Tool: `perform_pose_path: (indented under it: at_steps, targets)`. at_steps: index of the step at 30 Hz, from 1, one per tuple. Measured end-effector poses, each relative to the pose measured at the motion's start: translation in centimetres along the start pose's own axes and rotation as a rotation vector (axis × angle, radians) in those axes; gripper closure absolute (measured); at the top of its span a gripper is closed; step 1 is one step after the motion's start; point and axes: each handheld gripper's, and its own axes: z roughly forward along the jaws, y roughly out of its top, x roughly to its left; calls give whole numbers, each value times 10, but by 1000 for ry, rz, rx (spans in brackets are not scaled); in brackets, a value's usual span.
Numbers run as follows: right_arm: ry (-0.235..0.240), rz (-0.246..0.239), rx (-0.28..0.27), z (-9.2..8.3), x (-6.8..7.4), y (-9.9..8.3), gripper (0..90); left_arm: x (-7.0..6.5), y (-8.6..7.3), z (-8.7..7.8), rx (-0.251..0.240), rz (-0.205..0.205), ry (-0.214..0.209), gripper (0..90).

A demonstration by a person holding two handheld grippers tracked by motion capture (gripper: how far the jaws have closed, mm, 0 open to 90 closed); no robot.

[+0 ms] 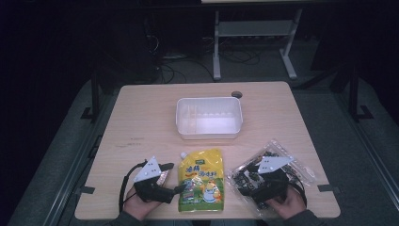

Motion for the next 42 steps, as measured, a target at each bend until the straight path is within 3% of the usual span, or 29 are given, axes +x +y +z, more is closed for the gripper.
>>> perform_pose_path:
  at_steps: [13, 23, 31, 32, 37, 42]
  targets:
    - [-30, 55, -15, -15, -12, 0, 141, -11, 11, 7, 23, 25, -38, 140]
    - [-111, 142, 2, -39, -32, 0, 168, -16, 27, 15, 52, 47, -51, 143]
    - [-205, 190, 31, -62, -56, -6, 198, -23, 46, 34, 81, 75, -82, 144]
    - [-230, 218, 34, -68, -62, -8, 200, -24, 48, 37, 84, 80, -87, 144]
    - [-272, 282, 37, -83, -76, -18, 218, -33, 63, 58, 102, 99, -116, 144]
    - [-308, 323, 56, -93, -84, -27, 249, -38, 70, 73, 123, 112, -128, 157]
